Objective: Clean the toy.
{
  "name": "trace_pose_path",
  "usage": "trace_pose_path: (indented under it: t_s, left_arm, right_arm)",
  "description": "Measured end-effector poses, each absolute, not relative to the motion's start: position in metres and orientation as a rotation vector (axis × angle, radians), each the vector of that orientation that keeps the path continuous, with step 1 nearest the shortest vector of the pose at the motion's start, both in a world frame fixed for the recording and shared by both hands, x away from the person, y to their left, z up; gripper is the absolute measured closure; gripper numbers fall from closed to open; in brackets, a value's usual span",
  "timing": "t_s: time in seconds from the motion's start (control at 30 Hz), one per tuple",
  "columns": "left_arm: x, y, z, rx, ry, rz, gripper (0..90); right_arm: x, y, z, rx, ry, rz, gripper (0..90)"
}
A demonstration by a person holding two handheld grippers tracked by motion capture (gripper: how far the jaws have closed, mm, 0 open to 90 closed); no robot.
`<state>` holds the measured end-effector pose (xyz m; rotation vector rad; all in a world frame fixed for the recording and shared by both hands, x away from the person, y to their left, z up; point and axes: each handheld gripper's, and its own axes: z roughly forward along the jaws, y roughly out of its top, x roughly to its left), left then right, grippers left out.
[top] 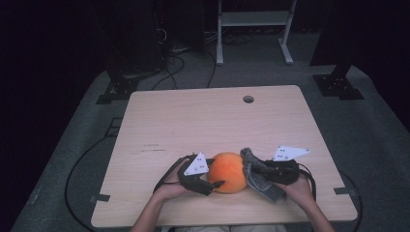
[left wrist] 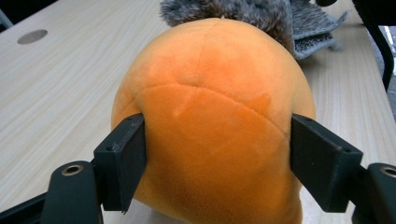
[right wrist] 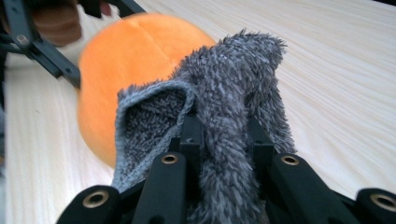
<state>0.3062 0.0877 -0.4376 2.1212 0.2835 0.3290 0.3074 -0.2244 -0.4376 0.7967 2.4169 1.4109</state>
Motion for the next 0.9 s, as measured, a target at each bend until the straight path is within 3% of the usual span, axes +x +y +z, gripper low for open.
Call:
trace_pose_path:
  t_s: [0.2,0.4,0.5,0.57,0.73,0.83,0.9]
  left_arm:
    - [0.301,0.078,-0.432,2.078,0.272,0.317,24.7]
    - [0.306,0.079,-0.429,2.062,0.365,0.287,10.1]
    - [0.309,0.079,-0.435,2.11,0.401,0.197,6.8]
    - [0.308,0.077,-0.439,2.122,0.401,0.239,7.7]
    - [0.303,0.077,-0.432,2.113,0.345,0.304,25.0]
    - [0.296,0.07,-0.427,2.101,0.282,0.324,25.5]
    - [0.295,0.069,-0.427,2.111,0.281,0.317,20.7]
  right_arm:
    - [0.295,-0.209,-0.41,0.652,2.352,1.507,73.4]
    - [0.293,-0.203,-0.421,0.637,2.409,1.438,73.6]
    - [0.292,-0.213,-0.424,0.655,2.417,1.409,73.6]
    - [0.293,-0.217,-0.426,0.679,2.422,1.398,73.6]
    - [0.284,-0.21,-0.408,0.605,2.398,1.391,73.6]
    - [0.279,-0.194,-0.397,0.523,2.398,1.406,73.5]
    - [0.279,-0.188,-0.398,0.512,2.419,1.36,73.6]
